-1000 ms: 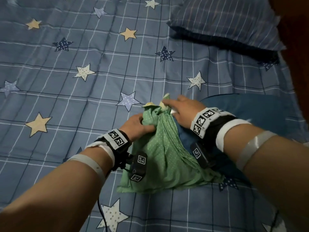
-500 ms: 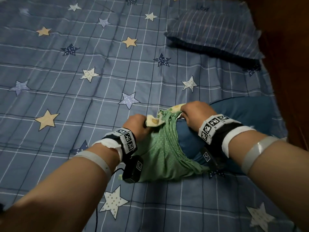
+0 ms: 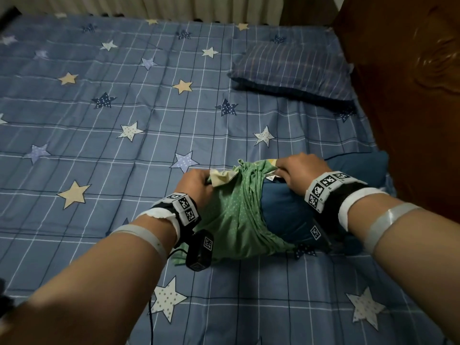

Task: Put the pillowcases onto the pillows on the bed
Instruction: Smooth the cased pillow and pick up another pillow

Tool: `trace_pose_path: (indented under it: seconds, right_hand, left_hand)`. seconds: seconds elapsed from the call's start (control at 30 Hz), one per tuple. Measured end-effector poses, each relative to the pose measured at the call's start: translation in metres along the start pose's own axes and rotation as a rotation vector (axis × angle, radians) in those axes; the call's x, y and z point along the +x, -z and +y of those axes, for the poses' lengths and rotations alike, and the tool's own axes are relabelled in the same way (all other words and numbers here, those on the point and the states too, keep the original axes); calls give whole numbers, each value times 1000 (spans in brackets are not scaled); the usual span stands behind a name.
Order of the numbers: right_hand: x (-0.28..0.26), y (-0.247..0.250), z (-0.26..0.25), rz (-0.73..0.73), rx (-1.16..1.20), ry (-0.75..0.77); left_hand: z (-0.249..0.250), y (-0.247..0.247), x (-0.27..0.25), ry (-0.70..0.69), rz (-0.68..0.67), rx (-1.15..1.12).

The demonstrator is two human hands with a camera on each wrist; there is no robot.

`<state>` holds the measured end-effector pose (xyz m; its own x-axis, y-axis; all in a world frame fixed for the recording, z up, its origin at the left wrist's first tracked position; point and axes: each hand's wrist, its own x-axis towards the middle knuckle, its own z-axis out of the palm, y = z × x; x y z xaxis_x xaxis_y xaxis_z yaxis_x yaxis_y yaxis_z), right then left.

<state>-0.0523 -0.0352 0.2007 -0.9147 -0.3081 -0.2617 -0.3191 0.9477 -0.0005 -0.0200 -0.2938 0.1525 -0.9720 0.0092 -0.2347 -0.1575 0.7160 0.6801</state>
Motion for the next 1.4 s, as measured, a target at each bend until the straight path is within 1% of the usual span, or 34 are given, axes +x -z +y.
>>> trace_pose_path:
  seconds: [0.1,0.23,0.4,0.5,0.63,0.77,0.9,1.07,1.13,1.17,1.23,1.27,1.33,1.4]
  right_hand:
    - [-8,-8,-1,-46,118,30]
    - [-12,-23,-15,-126,299,24]
    - [-2,-38,-26,-84,349,-53]
    - [0,-36,-29,-72,379,-84]
    - [0,-31,-31,-17,442,-168]
    - [1,-32,-26,37,465,-264]
    - [0,-33,-10,36,473,-376]
    - [-9,-18,50,16,378,-559]
    - [-16,-17,69,37,346,-640]
    - [-19,-16,71,58,353,-652]
    - [-20,-23,63,100,446,-618]
    - [-21,-27,55,112,553,-591]
    - [-22,-37,37,83,772,-568]
    - [-19,-48,22,43,892,-564]
  left_hand:
    - [-6,-7,-6,8,1,-49]
    - [-28,-22,-15,27,1,-31]
    - [-41,-28,-23,13,2,-60]
    - [-41,-24,-27,1,4,-65]
    - [-40,-18,-35,21,-25,-48]
    - [-41,-12,-39,37,-26,-3]
    - [-44,-1,-42,98,-25,1]
    - [-63,15,-42,211,75,6]
    - [-68,17,-40,227,93,5]
    - [-68,17,-38,218,88,-16]
    - [-68,13,-34,186,77,-67]
    - [-68,12,-33,177,72,-77]
    - [-69,8,-30,169,46,-100]
    - [-71,5,-29,152,24,-120]
